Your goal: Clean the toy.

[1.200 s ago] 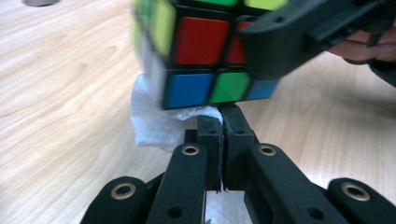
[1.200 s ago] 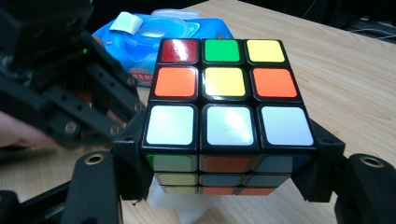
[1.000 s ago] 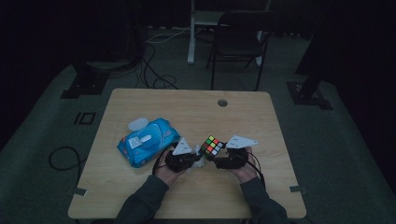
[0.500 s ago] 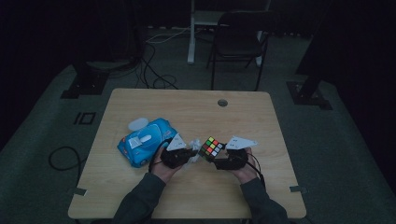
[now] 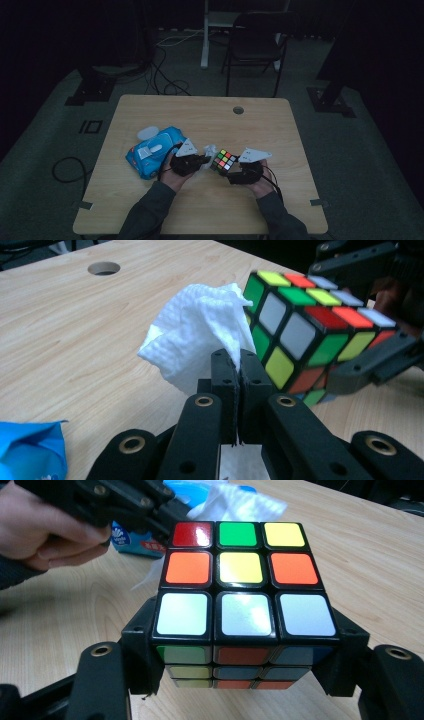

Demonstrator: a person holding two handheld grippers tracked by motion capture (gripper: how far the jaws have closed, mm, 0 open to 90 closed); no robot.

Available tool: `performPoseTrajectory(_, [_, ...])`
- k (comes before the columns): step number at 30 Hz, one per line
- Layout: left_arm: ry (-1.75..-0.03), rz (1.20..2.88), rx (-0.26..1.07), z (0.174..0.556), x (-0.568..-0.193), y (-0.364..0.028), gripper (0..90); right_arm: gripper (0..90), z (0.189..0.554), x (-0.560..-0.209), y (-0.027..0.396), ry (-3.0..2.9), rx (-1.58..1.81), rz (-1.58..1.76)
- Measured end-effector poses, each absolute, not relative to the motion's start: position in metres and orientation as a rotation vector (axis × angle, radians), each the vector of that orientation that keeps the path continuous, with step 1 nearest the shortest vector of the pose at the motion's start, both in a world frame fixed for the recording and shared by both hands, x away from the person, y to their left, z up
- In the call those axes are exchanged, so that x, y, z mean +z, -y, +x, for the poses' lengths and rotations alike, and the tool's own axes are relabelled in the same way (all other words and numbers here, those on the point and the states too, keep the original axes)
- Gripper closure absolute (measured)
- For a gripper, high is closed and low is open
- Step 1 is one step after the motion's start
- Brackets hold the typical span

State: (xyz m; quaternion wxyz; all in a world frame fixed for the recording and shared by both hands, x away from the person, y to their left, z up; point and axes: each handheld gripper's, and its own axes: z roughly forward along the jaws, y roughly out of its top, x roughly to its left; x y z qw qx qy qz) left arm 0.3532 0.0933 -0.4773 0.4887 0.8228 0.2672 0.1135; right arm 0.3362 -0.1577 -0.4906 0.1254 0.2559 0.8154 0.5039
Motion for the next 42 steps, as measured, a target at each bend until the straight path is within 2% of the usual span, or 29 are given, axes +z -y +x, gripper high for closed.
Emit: performPoseTrajectory(42, [-0.583, 2.012, 0.156, 0.374, -0.456, -0.086, 88.5, 34.7, 0.327, -0.5, 0.138, -2.482, 1.394, 0.585])
